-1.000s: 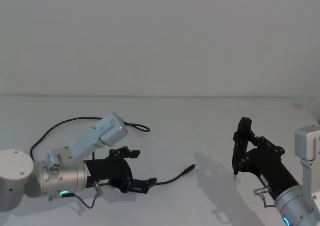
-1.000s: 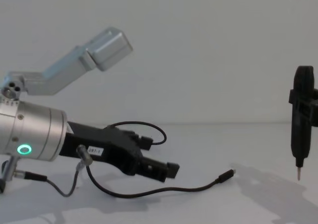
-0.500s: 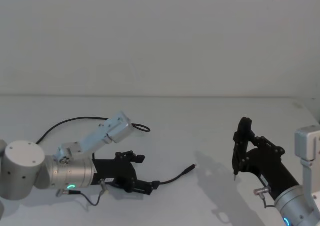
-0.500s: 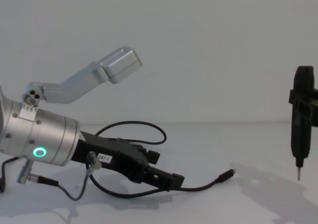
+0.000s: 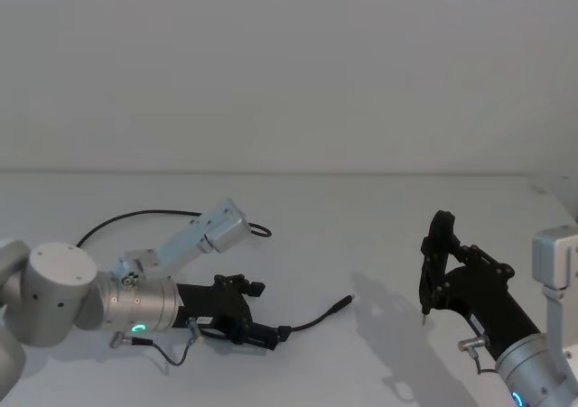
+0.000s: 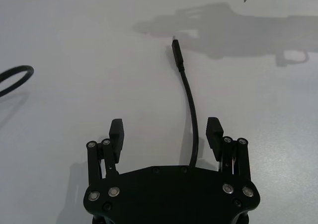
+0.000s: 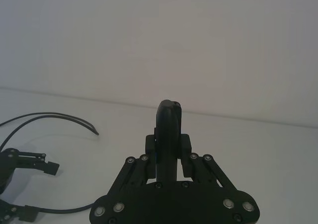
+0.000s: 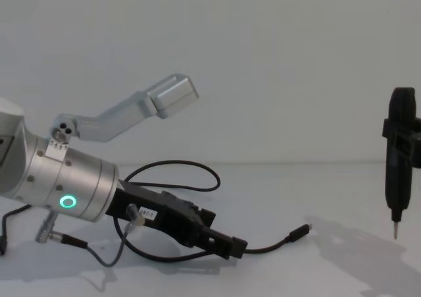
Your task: Pick up the data cable with the one hand.
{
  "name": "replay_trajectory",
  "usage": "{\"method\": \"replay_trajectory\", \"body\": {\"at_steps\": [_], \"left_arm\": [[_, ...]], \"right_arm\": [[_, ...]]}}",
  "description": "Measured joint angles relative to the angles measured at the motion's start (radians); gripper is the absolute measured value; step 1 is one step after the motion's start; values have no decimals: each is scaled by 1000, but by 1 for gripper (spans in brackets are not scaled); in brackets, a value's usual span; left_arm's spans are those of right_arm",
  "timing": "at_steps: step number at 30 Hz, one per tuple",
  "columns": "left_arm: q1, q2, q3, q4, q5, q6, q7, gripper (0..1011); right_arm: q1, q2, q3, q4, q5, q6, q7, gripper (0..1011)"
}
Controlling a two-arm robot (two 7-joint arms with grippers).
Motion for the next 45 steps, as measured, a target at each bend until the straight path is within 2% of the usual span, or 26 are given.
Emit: {"method": "replay_trajectory", "body": {"at_steps": [9, 14, 18, 27, 28, 32, 33, 43, 45], "left_arm": [[-21, -12, 16, 30, 4, 18, -2, 1001], [-28, -16, 22, 42, 6, 24, -3, 930], [-32, -18, 25, 47, 7, 27, -4, 840], [-38, -21, 29, 54, 8, 30, -5, 557], [-38, -22, 30, 55, 8, 31, -5, 497], [-39, -22, 31, 56, 8, 32, -5, 416], [-39, -22, 31, 57, 8, 32, -5, 358], [-41, -23, 32, 60, 9, 34, -4, 63], [-41, -23, 33, 60, 9, 35, -4, 50]], "right_arm": [[0, 0, 0, 0, 0, 0, 0, 279], [0, 0, 0, 0, 0, 0, 0, 279], [0, 0, 0, 0, 0, 0, 0, 279], [0, 0, 0, 0, 0, 0, 0, 279], [0, 0, 0, 0, 0, 0, 0, 279], [0, 0, 0, 0, 0, 0, 0, 279], [0, 0, 0, 0, 0, 0, 0, 279], [0, 0, 0, 0, 0, 0, 0, 279], [0, 0, 0, 0, 0, 0, 0, 279]]}}
